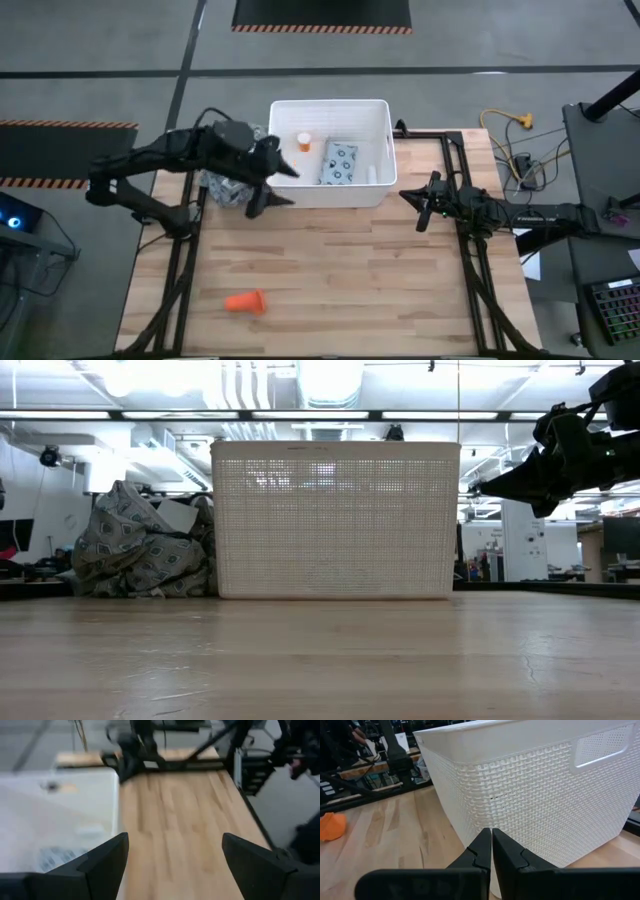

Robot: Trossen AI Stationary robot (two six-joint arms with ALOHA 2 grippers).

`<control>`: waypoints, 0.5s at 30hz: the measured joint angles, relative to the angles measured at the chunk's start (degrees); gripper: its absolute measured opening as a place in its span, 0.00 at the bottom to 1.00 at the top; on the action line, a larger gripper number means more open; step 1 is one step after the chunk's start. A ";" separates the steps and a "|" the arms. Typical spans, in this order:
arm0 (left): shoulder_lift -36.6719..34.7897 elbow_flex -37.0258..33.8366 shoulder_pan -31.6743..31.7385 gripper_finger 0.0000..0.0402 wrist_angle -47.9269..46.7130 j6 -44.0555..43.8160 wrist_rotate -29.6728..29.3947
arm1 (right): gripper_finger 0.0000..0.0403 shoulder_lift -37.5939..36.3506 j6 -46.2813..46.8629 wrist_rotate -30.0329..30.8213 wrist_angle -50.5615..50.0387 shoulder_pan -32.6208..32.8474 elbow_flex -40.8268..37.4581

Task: Pick & place medical supplies in basket/bin
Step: Put the orange bandage into the white bin

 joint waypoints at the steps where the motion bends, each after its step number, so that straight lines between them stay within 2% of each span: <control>1: -0.13 0.00 -0.83 0.75 -1.44 -1.59 -0.29 | 0.02 0.00 0.00 0.00 0.00 -0.02 0.02; 6: -0.30 0.00 -4.76 0.75 -10.50 -11.91 -0.56 | 0.02 0.00 -0.01 -0.02 0.00 0.00 0.01; 11: 0.26 -1.22 -9.75 0.75 -21.70 -17.97 -0.49 | 0.02 0.00 0.00 0.00 -0.02 -0.02 0.02; 15: 0.24 -5.14 -13.41 0.75 -23.77 -21.56 -0.48 | 0.02 0.03 -0.25 0.00 -0.03 -0.02 0.00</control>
